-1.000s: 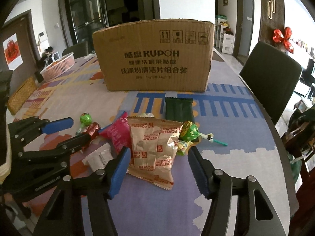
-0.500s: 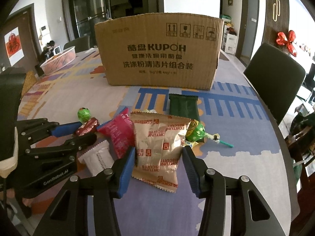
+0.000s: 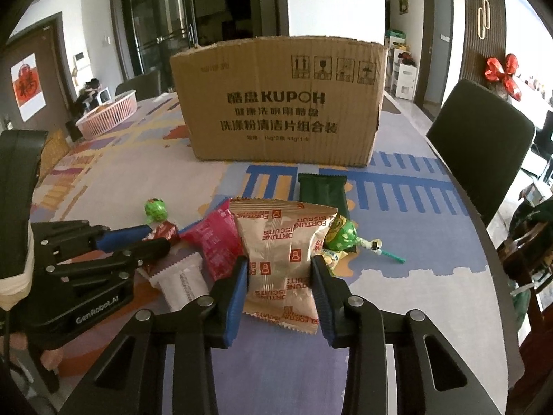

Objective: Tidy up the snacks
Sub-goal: 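Grasp the small red candy bar with the left tool while the right tool grasps the beige biscuit bag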

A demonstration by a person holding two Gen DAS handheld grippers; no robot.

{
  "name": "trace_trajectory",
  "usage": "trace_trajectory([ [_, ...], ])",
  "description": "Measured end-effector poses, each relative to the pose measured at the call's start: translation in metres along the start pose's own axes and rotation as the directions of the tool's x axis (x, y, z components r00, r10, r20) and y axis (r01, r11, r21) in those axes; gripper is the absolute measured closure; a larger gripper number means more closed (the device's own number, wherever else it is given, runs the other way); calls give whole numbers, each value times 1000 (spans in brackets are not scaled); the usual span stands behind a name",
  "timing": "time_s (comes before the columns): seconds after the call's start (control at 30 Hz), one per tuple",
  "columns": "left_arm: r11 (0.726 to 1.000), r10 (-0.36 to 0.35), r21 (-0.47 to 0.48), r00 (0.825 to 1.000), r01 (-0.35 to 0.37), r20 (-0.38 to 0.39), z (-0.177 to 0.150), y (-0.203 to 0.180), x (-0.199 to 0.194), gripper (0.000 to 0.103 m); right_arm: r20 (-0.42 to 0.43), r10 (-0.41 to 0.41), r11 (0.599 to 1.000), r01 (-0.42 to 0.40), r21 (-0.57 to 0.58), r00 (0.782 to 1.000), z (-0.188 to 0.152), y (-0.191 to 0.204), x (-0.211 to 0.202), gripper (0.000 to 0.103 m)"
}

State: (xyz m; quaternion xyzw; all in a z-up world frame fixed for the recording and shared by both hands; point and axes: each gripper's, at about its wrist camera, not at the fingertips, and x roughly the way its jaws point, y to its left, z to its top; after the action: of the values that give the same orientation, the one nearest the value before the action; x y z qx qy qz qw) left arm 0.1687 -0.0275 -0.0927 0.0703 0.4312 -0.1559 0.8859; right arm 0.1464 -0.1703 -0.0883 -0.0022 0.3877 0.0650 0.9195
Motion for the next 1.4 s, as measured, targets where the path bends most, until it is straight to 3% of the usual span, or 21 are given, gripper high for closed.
trace_trajectory([
  [0.2,1000,-29,4,999,29,13,1,-3,-9,90,19,12,1000,-12,-1,1000,1,2,-11,66],
  [0.27,1000,-14,5,1000,14,15,0,-4,-8,77,20,16,1000,-16,-4,1000,0,2,-13,66],
  [0.33,1000,12,12,1000,-12,14,0,-3,-4,72,14,22,1000,-22,-9,1000,-1,4,-12,66],
  [0.53,999,33,31,999,-32,-41,-4,-6,16,72,-2,9,1000,-9,-11,1000,-4,4,-5,66],
  [0.63,1000,17,10,998,-17,-56,-4,-6,20,79,0,-1,1000,1,-12,1000,-3,3,-4,66],
  [0.83,1000,16,-2,999,-16,-33,-4,-4,8,80,8,5,1000,-4,-10,1000,-2,3,-6,66],
  [0.9,1000,20,-9,1000,-20,-14,-2,-3,-1,87,13,8,1000,-8,-7,1000,-1,2,-8,66],
  [0.93,1000,23,-11,1000,-23,-8,-1,-3,-3,96,16,9,1000,-9,-6,1000,-1,2,-9,66],
  [1.03,1000,9,-11,1000,-9,8,3,-2,-11,97,26,14,1000,-14,-5,1000,1,2,-13,66],
  [1.13,1000,9,-6,1000,-9,4,1,-3,-12,93,33,22,1000,-22,-5,999,3,3,-16,66],
  [1.23,1000,14,0,1000,-14,-9,0,-4,-9,69,36,23,1000,-23,-11,999,2,5,-19,66],
  [1.4,999,39,35,997,-36,-73,-8,-9,9,69,17,32,999,-32,-8,999,-1,6,-15,66],
])
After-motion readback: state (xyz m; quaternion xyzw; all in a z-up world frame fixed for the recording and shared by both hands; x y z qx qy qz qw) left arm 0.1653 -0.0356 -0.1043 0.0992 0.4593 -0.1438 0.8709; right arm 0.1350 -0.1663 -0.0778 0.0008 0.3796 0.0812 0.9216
